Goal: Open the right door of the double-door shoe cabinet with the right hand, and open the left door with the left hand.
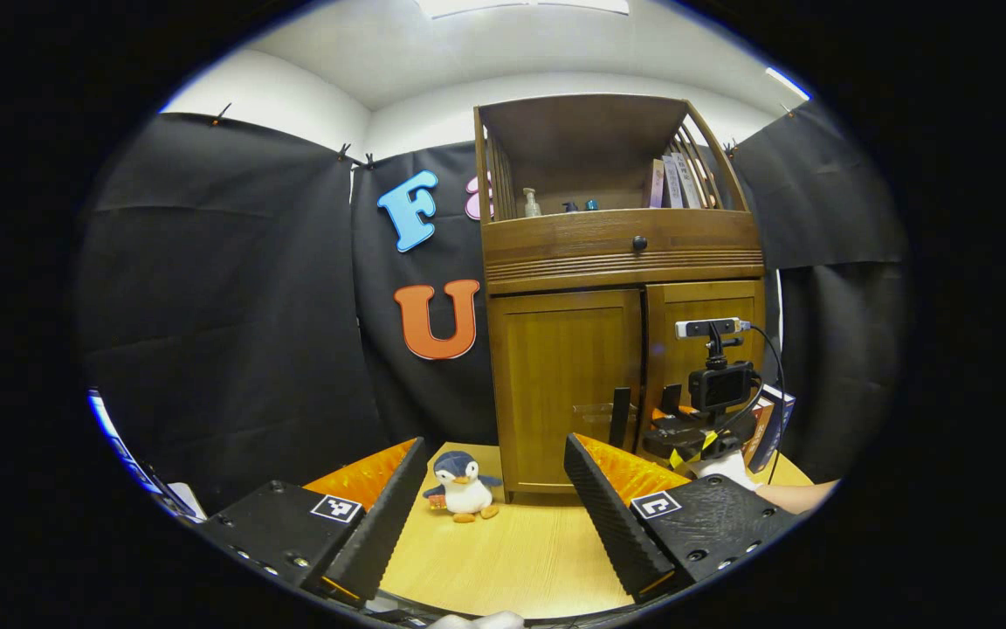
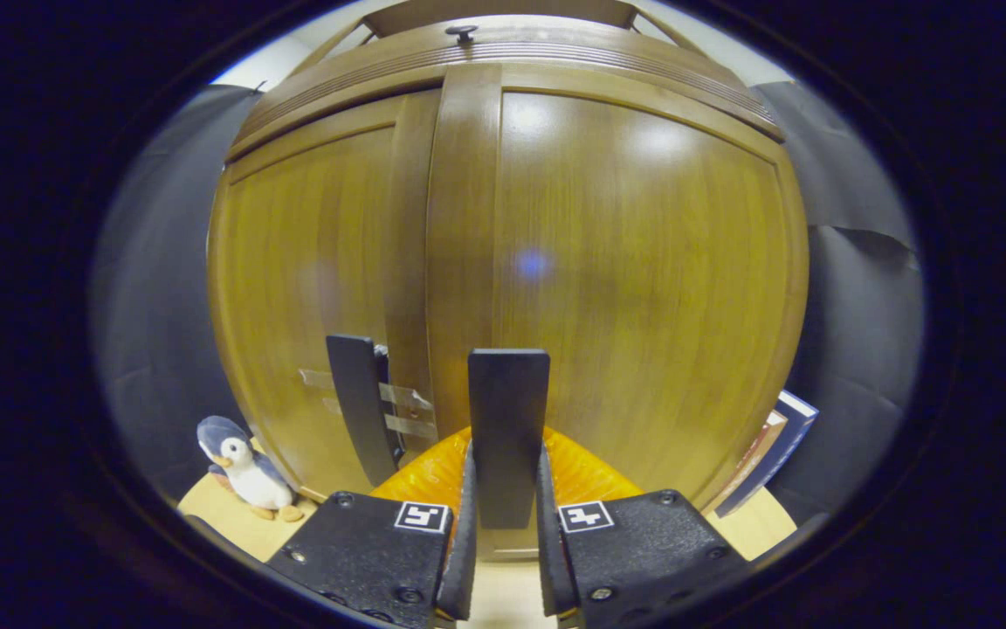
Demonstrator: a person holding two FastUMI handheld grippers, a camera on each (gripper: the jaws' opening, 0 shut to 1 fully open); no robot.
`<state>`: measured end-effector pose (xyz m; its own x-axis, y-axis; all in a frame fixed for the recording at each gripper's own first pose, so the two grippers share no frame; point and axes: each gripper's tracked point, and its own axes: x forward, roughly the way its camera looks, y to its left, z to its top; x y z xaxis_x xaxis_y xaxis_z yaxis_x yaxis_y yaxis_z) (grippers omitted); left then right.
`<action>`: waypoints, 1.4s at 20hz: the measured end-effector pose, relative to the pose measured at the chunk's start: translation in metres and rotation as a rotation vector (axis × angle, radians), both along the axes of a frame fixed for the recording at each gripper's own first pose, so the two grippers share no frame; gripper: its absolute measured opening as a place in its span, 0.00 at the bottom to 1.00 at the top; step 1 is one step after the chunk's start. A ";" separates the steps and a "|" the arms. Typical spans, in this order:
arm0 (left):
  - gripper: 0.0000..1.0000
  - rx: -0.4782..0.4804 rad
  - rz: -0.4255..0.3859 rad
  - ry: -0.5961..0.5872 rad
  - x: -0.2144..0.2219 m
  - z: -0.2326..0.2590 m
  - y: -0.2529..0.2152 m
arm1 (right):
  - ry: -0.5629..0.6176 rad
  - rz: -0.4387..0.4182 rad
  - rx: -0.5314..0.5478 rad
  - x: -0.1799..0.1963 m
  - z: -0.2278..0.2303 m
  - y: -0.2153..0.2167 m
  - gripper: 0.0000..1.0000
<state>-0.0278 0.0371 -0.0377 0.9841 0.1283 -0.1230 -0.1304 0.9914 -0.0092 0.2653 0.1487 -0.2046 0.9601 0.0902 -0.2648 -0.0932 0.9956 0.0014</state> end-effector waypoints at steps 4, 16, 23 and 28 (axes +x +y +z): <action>0.96 -0.001 -0.007 0.007 -0.009 -0.004 -0.004 | -0.001 0.010 0.009 -0.026 0.000 -0.009 0.33; 0.96 -0.008 -0.047 0.004 -0.036 -0.008 -0.022 | 0.018 0.030 0.027 -0.107 0.002 -0.062 0.30; 0.96 -0.027 -0.103 -0.002 -0.030 -0.007 -0.041 | 0.020 -0.005 0.032 -0.139 0.003 -0.103 0.26; 0.96 -0.022 -0.132 -0.003 -0.025 -0.009 -0.048 | 0.025 -0.038 0.039 -0.157 0.004 -0.138 0.22</action>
